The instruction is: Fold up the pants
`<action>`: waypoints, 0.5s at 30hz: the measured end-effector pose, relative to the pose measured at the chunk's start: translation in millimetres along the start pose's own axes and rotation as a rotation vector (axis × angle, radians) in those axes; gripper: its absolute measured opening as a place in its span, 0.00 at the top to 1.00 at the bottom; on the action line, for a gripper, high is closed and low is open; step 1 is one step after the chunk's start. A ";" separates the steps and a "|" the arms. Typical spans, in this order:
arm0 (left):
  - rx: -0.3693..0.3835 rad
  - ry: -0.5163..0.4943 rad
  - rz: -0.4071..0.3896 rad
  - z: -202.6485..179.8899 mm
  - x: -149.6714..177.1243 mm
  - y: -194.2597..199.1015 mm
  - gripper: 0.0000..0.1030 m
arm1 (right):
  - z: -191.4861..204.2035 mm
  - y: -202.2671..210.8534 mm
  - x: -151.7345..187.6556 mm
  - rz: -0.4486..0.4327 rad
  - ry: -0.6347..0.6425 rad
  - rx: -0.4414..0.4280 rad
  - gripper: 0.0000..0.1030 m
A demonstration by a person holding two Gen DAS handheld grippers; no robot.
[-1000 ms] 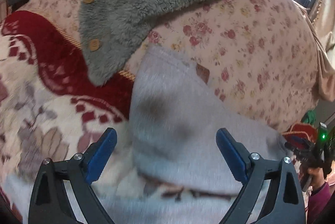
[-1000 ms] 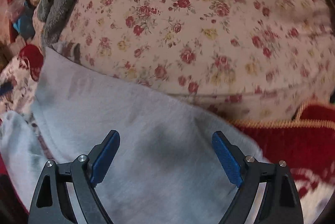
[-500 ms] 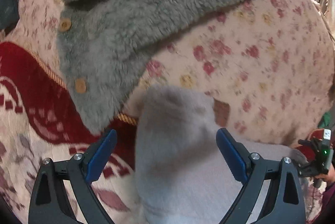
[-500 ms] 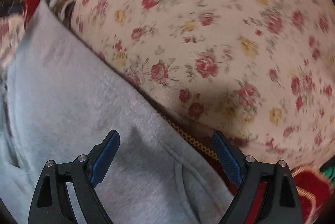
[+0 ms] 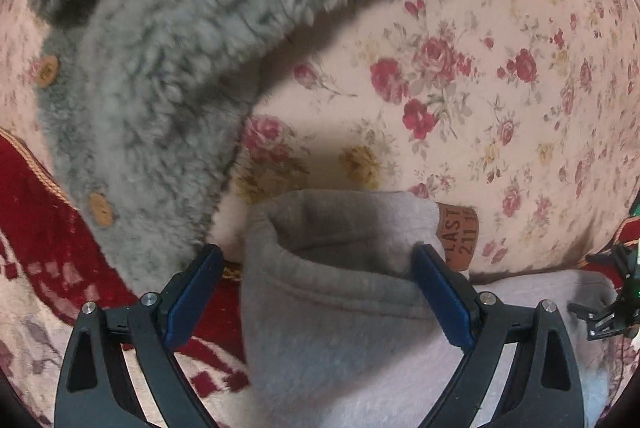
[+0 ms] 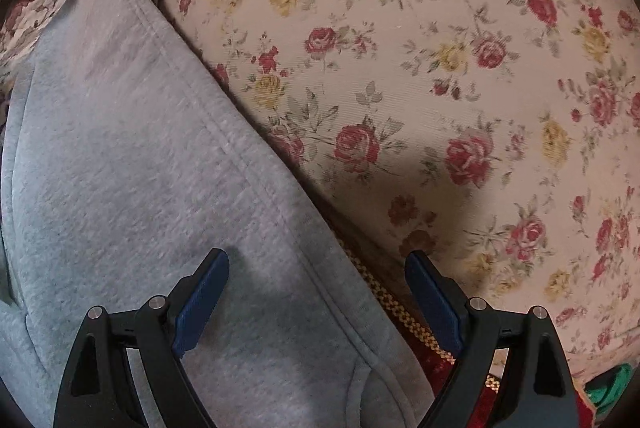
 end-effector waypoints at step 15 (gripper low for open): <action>0.012 -0.035 -0.127 -14.8 26.2 77.7 0.82 | 24.4 74.9 16.3 -0.124 -0.004 0.214 0.88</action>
Point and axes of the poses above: each gripper's, at about its wrist camera, not at the fingertips, and y roughly against the way its jaws point, z to its left, x to its underside, the point moved 6 cm from there along -y, roughly the way its jaws point, and after that the axes turned 15 degrees about z, right-handed, at the moved point
